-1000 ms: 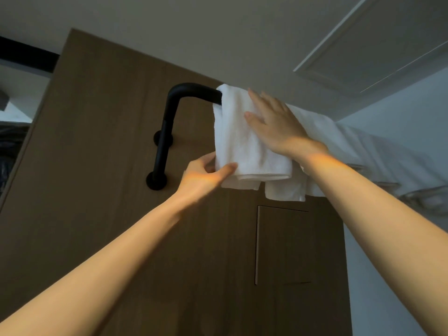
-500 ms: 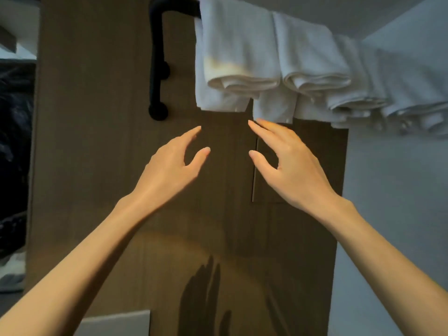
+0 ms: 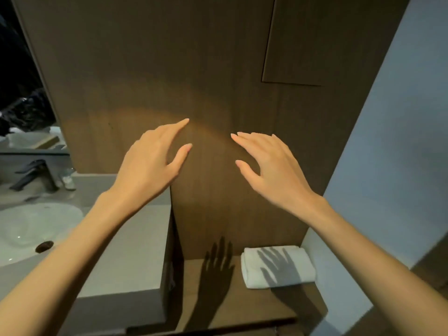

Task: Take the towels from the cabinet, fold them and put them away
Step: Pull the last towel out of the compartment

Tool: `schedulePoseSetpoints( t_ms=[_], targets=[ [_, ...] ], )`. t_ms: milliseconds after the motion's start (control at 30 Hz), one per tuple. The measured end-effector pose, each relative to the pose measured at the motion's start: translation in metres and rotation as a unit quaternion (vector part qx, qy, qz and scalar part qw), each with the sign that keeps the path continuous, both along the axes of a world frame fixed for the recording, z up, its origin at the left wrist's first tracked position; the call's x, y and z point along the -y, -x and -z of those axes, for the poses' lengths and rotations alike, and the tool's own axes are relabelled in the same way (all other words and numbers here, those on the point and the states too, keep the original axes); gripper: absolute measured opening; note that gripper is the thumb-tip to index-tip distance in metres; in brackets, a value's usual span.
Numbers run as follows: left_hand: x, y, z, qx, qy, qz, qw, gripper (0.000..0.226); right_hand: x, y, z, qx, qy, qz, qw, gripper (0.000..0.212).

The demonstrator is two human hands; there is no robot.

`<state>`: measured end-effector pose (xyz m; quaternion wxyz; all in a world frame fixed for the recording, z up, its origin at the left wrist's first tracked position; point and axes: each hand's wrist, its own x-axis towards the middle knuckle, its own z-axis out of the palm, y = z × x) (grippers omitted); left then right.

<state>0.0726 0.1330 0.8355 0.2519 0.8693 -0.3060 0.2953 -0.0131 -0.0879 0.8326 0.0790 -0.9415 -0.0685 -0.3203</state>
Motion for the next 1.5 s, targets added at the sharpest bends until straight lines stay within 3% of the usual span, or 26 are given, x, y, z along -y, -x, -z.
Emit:
schedulePoseSetpoints(
  t_ms=[400,767,1000,1233,1500],
  targets=[
    [0.007,0.048,0.18,-0.149,-0.088,0.08,0.982,0.051,-0.011,0.063,0.173,-0.185,-0.094,0.044,0.977,0.045],
    [0.004,0.085,0.35,-0.311,-0.119,0.097,0.938,0.054,-0.006,0.1,0.326,-0.371,-0.119,0.104,0.915,0.044],
    [0.022,0.074,0.514,-0.361,-0.142,0.054,0.92,0.054,0.017,0.095,0.48,-0.345,-0.12,0.075,0.928,0.035],
    [0.051,0.061,0.689,-0.312,-0.17,0.006,0.935,0.062,0.043,0.073,0.664,-0.385,-0.111,0.037,0.916,0.04],
    [0.06,0.029,0.835,-0.18,-0.212,-0.034,0.96,0.059,0.061,0.05,0.856,-0.422,-0.073,0.036,0.903,0.042]
  ],
)
